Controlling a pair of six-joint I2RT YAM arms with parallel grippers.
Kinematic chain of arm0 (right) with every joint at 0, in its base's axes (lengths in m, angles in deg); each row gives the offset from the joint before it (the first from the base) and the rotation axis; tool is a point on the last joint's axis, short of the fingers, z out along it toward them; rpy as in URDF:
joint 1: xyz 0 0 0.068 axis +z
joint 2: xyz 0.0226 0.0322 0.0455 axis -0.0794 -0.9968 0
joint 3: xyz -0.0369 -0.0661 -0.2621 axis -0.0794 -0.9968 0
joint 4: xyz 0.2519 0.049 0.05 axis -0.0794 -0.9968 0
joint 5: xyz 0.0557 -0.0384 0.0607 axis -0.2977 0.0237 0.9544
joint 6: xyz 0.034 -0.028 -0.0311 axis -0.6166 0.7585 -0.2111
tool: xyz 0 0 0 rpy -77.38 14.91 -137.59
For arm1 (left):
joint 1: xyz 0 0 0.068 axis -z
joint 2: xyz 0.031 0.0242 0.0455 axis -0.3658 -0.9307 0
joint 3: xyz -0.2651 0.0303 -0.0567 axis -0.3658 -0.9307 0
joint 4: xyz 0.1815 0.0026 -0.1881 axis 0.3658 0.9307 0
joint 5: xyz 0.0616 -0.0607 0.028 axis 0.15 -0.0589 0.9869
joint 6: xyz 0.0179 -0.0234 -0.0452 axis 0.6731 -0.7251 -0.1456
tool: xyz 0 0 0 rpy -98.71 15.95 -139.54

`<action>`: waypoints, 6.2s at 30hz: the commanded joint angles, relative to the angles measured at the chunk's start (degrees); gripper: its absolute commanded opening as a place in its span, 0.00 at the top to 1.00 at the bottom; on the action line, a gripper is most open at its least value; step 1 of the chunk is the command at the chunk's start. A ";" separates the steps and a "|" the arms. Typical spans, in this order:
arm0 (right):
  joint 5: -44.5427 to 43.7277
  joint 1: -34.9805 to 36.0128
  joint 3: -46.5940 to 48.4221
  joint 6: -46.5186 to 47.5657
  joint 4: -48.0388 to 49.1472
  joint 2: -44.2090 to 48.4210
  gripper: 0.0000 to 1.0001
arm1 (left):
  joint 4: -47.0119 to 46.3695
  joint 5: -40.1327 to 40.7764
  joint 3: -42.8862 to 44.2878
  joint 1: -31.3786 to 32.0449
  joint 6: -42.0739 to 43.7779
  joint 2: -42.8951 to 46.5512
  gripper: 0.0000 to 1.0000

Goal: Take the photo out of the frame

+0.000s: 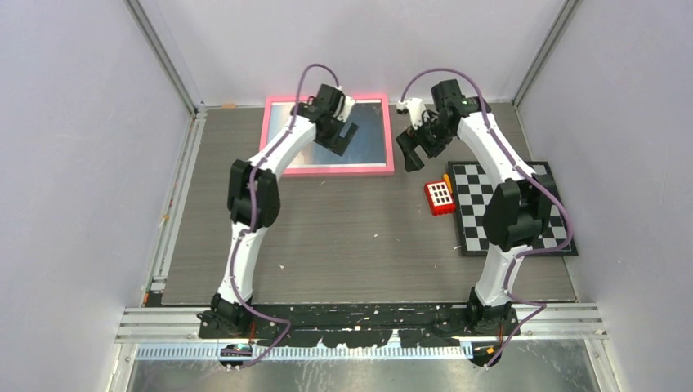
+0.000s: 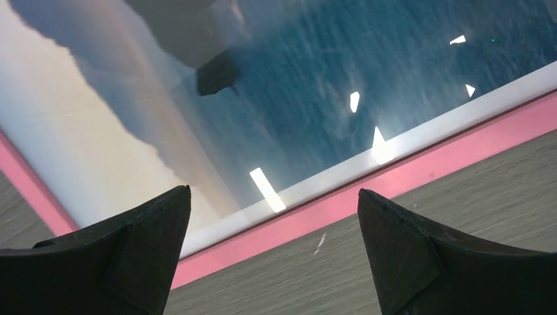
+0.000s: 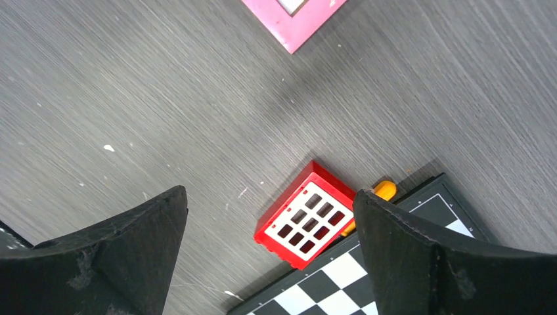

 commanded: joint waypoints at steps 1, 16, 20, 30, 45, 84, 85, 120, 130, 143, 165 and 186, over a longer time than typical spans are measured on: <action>3.69 -1.25 -0.45 -7.83 2.42 4.72 0.00 | -2.60 5.68 6.14 2.94 -1.98 -3.50 0.00; 5.85 -5.32 -2.88 -13.89 4.12 7.37 0.00 | 1.35 1.39 10.86 7.93 -1.31 -11.84 0.00; 6.21 -5.80 -2.29 -13.56 4.04 6.87 0.00 | 5.63 -2.01 8.31 8.54 0.16 -10.70 0.00; 7.78 -6.32 -1.20 -13.95 4.66 5.06 0.00 | 10.01 -12.76 -10.71 8.72 8.95 0.62 0.00; 10.87 -6.32 0.86 -15.40 3.03 1.52 0.00 | 17.27 -21.02 -38.95 6.87 26.05 20.98 0.00; 4.52 5.36 33.06 -28.60 18.64 -37.65 0.00 | -14.73 -31.50 -79.34 -34.17 -29.35 59.79 0.00; 5.33 5.35 32.45 -28.58 17.83 -37.60 0.00 | -15.26 -31.70 -79.42 -34.67 -30.27 58.76 0.00; 23.28 9.14 -23.37 -27.17 10.03 -6.10 0.04 | -19.08 -37.72 -52.40 -28.48 -23.99 21.21 0.00; 22.26 14.33 -27.70 -27.49 11.46 -2.49 0.04 | -15.42 -37.76 -41.29 -24.75 -18.04 12.76 0.00; 22.89 16.60 -27.97 -29.57 14.31 0.32 0.03 | -9.84 -36.76 -31.78 -24.76 -10.91 13.04 0.00; 15.40 8.06 -33.23 -54.86 29.91 11.89 0.01 | -7.06 -11.66 -64.71 16.92 21.17 51.01 0.01; 15.46 3.27 -39.27 -58.59 33.67 13.60 0.01 | -10.41 5.39 -61.39 36.15 22.55 31.36 0.34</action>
